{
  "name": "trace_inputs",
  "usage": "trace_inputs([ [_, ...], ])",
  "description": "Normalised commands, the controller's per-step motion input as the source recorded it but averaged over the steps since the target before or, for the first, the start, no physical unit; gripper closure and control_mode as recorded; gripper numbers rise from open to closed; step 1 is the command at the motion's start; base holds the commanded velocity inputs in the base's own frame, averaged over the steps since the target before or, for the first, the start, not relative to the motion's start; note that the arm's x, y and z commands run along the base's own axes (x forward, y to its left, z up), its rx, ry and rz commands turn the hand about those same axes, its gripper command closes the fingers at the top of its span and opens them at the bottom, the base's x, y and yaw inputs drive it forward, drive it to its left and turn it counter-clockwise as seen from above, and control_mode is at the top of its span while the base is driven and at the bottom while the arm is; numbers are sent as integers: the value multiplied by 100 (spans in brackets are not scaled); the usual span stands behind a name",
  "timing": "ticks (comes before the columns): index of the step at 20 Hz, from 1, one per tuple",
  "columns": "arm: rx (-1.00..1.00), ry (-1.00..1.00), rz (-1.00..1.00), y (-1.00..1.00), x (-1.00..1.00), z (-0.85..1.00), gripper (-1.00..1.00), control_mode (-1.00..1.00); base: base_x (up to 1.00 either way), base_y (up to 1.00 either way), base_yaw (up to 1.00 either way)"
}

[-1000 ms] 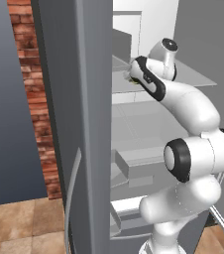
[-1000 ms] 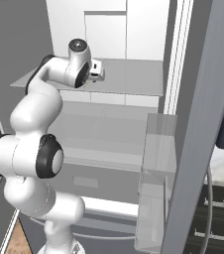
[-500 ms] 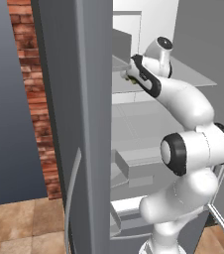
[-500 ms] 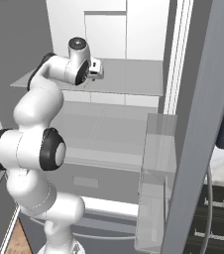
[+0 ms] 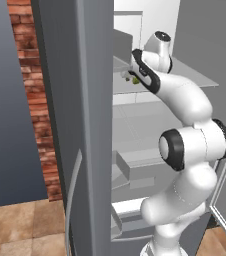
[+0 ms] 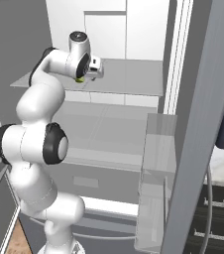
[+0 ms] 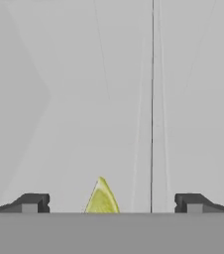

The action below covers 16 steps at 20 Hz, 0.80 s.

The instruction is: There is a bowl on the dining counter. Grab a lemon wedge from the fridge and place it in the bowl. Then get the liquor bottle and glass cup from the cabinet and place them next to the bowl.

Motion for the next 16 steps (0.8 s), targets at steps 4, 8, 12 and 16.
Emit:
trace_inputs([
  [4,0,11,0,28,0,-38,-100,-100,0,0,0],
  [8,0,6,0,48,0,-35,-100,-100,0,0,0],
  [12,0,0,0,59,-22,-38,-100,-100,0,0,0],
  [16,0,0,0,58,-33,-42,-100,-100,0,0,0],
])
